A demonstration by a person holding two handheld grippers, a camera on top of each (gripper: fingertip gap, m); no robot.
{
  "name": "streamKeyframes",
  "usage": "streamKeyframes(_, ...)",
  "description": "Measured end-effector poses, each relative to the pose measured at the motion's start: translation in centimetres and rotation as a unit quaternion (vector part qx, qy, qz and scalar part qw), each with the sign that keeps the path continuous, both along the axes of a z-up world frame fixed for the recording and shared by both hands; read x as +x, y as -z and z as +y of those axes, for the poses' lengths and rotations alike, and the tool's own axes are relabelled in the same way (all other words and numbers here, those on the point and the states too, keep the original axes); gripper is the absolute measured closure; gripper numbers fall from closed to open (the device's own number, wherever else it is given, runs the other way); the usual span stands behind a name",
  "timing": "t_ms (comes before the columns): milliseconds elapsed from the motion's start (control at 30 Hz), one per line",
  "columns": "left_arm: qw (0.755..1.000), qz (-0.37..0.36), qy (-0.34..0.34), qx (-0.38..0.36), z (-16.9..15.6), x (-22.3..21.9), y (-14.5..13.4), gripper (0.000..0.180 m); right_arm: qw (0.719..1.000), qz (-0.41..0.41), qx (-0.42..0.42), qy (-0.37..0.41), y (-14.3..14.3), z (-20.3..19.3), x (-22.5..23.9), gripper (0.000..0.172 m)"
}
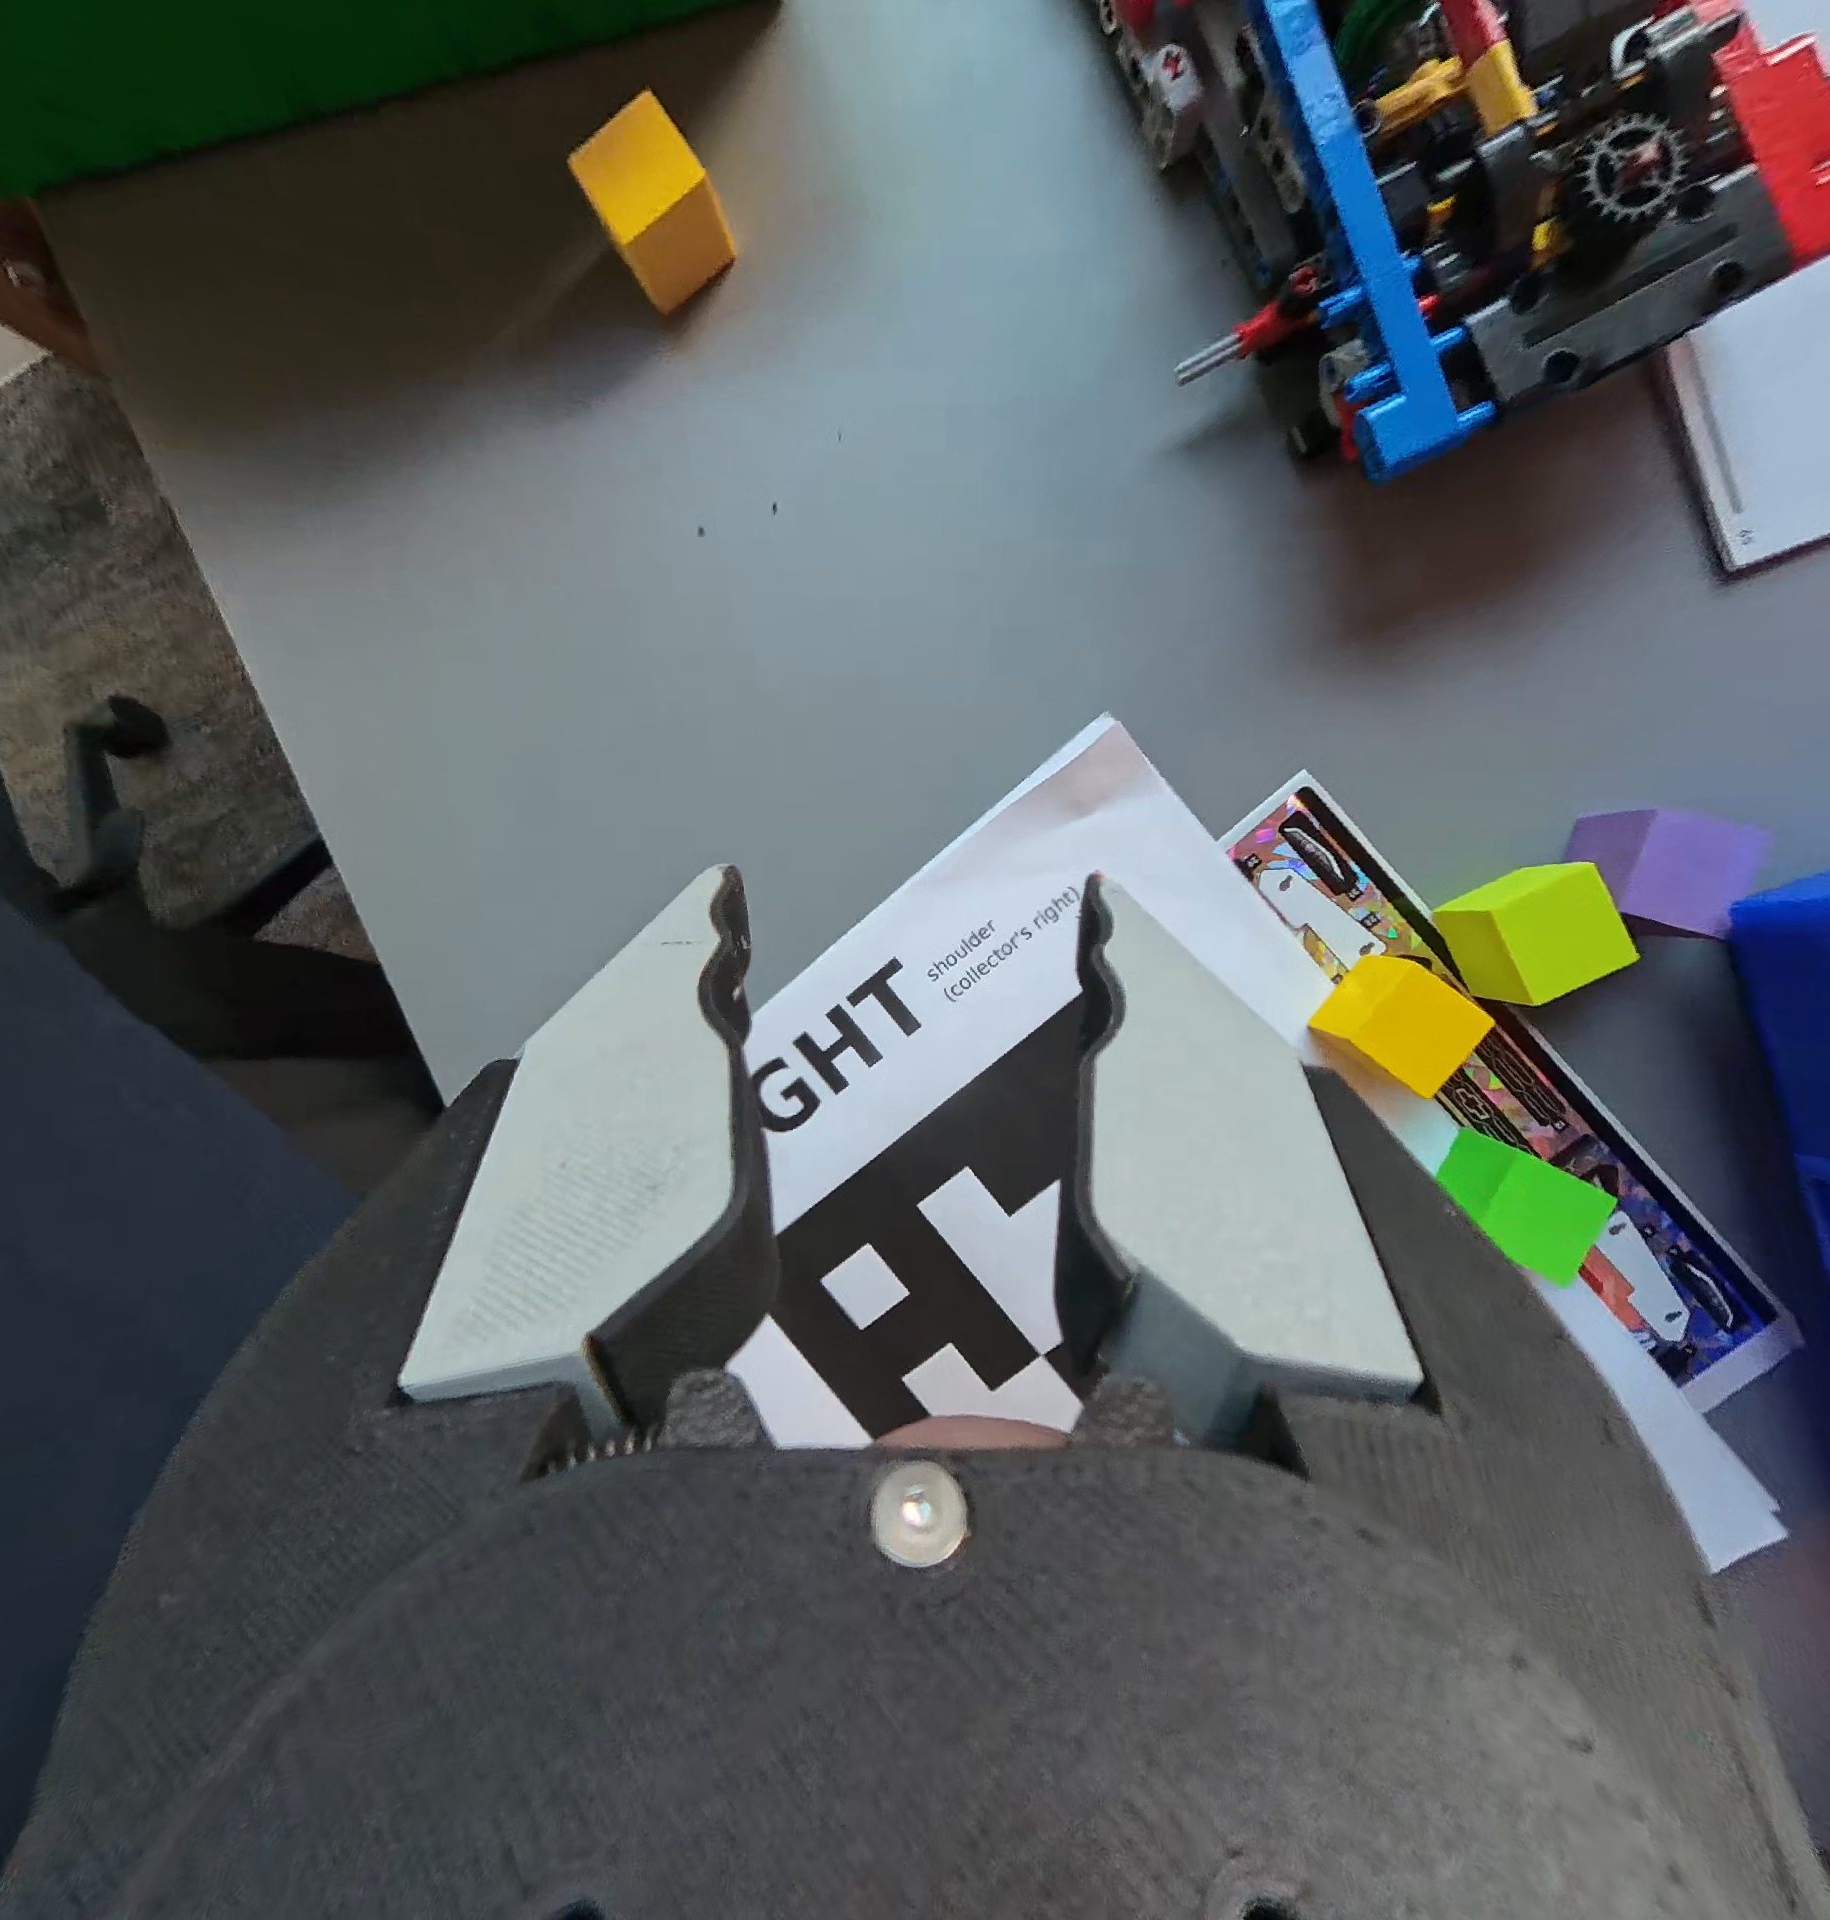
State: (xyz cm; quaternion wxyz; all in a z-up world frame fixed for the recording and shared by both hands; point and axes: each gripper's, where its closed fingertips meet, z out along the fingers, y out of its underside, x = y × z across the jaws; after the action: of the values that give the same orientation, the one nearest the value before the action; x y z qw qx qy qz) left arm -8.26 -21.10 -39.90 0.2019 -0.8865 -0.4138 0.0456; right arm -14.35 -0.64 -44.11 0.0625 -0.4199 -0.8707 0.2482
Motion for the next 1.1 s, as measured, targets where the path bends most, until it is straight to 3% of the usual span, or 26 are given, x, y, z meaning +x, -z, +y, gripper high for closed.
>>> streamKeyframes(67, 1.0, -0.001, 0.0, 0.014, -0.5, 0.1, -0.2, 0.136, 1.0, 0.001, -0.004, 0.009, -0.8, -0.6, 0.1, 0.118)
streamKeyframes(100, 1.0, 0.0, 0.001, 0.025, -0.8, 0.2, -0.2, 0.138, 1.0, 0.002, -0.01, 0.002, -1.3, -1.2, 0.5, 0.136)
streamKeyframes(167, 0.999, 0.009, 0.008, 0.052, -1.3, 0.6, -0.5, 0.18, 1.0, 0.016, -0.016, -0.011, -2.5, -2.7, 1.2, 0.172)
streamKeyframes(267, 0.998, 0.018, 0.006, 0.063, -2.8, 1.1, -0.2, 0.18, 0.999, 0.032, -0.004, -0.022, -3.6, -4.8, 1.9, 0.171)
streamKeyframes(333, 0.998, 0.019, 0.003, 0.068, -3.9, 1.6, 0.1, 0.18, 0.999, 0.047, 0.003, -0.016, -4.3, -6.2, 1.8, 0.146)
streamKeyframes(367, 0.997, 0.019, 0.001, 0.071, -4.5, 1.8, 0.1, 0.176, 0.999, 0.052, 0.002, -0.01, -4.7, -7.0, 1.8, 0.134)
streamKeyframes(400, 0.997, 0.018, -0.004, 0.075, -5.1, 1.8, 0.2, 0.154, 0.998, 0.056, -0.004, -0.007, -5.0, -7.9, 1.9, 0.131)
streamKeyframes(433, 0.997, 0.016, -0.01, 0.077, -5.8, 1.8, 0.3, 0.14, 0.998, 0.054, -0.014, -0.013, -5.3, -8.9, 2.3, 0.142)
streamKeyframes(467, 0.996, 0.011, -0.01, 0.083, -6.3, 1.9, 0.2, 0.151, 0.998, 0.049, -0.024, -0.029, -5.5, -10.0, 3.0, 0.172)
streamKeyframes(500, 0.995, 0.016, -0.006, 0.095, -6.7, 1.9, -0.1, 0.18, 0.998, 0.053, -0.02, -0.04, -5.6, -10.8, 3.4, 0.172)
streamKeyframes(600, 0.995, 0.04, -0.013, 0.088, -8.3, 1.1, -0.4, 0.18, 0.995, 0.062, 0.02, -0.079, -5.0, -12.0, 4.3, 0.168)
streamKeyframes(667, 0.996, 0.034, -0.019, 0.084, -8.9, 0.9, -0.5, 0.18, 0.993, 0.068, 0.03, -0.088, -4.8, -12.6, 4.5, 0.147)
streamKeyframes(733, 0.995, 0.031, -0.02, 0.089, -9.2, 0.7, -0.9, 0.157, 0.994, 0.052, 0.033, -0.086, -4.3, -12.7, 4.8, 0.14)
streamKeyframes(933, 0.992, 0.039, -0.033, 0.111, -8.8, -0.2, -1.6, 0.162, 0.995, 0.04, 0.031, -0.08, -3.7, -11.7, 4.7, 0.138)
streamKeyframes(1033, 0.993, 0.032, -0.032, 0.113, -8.0, 0.2, -1.1, 0.151, 0.996, 0.036, 0.03, -0.07, -3.2, -10.6, 4.6, 0.137)
streamKeyframes(1100, 0.993, 0.033, -0.037, 0.109, -7.7, 0.3, -0.7, 0.133, 0.997, 0.04, 0.026, -0.054, -3.3, -9.7, 4.5, 0.136)
